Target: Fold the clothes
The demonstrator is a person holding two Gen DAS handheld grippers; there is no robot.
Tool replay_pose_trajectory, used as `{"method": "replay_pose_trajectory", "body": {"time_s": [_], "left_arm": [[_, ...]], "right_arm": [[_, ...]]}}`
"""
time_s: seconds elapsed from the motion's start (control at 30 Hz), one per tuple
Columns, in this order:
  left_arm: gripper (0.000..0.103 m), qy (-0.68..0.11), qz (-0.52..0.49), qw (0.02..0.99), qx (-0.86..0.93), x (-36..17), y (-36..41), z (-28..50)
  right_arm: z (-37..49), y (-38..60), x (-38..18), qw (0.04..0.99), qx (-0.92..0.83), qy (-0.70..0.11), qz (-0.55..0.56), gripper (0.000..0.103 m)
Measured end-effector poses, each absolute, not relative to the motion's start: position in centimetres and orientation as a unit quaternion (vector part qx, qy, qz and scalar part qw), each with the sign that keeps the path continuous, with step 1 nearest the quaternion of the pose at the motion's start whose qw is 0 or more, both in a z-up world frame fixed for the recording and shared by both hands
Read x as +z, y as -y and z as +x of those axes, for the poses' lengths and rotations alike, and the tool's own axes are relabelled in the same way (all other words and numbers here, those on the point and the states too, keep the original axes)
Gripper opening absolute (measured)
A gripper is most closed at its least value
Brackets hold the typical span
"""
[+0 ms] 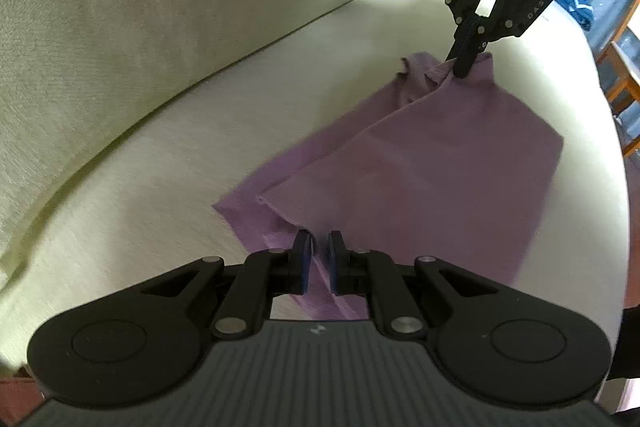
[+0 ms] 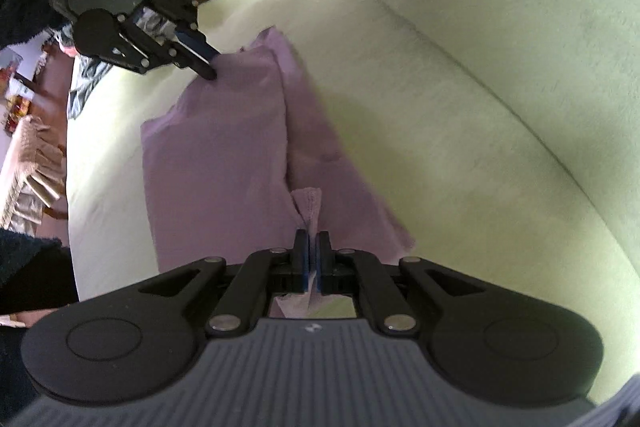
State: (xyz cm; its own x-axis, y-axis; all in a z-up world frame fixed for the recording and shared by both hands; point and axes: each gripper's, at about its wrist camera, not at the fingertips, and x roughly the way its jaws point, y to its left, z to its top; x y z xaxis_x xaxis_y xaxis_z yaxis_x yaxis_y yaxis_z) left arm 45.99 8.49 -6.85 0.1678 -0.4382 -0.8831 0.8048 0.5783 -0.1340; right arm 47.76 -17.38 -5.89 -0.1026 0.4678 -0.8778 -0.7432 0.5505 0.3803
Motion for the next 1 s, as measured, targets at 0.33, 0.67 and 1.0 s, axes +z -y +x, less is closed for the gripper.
{"method": "replay_pose_trajectory", "body": {"time_s": [0.33, 0.67, 1.0], "left_arm": [[0.012, -0.514, 0.147, 0.744, -0.400, -7.3, -8.2, 46.6], [0.000, -0.501, 0.099, 0.763, -0.396, -6.5, -8.8, 47.3], [0.000, -0.464, 0.123, 0.804, -0.351, -5.3, -9.3, 46.1]], "right_arm": [[48.3, 17.1, -6.2, 0.656, 0.456, -0.587, -0.129, 0.004], [47.1, 17.0, -6.4, 0.676, 0.453, -0.567, -0.127, 0.003], [47.3, 16.8, -5.0, 0.696, 0.444, -0.547, -0.139, 0.003]]}}
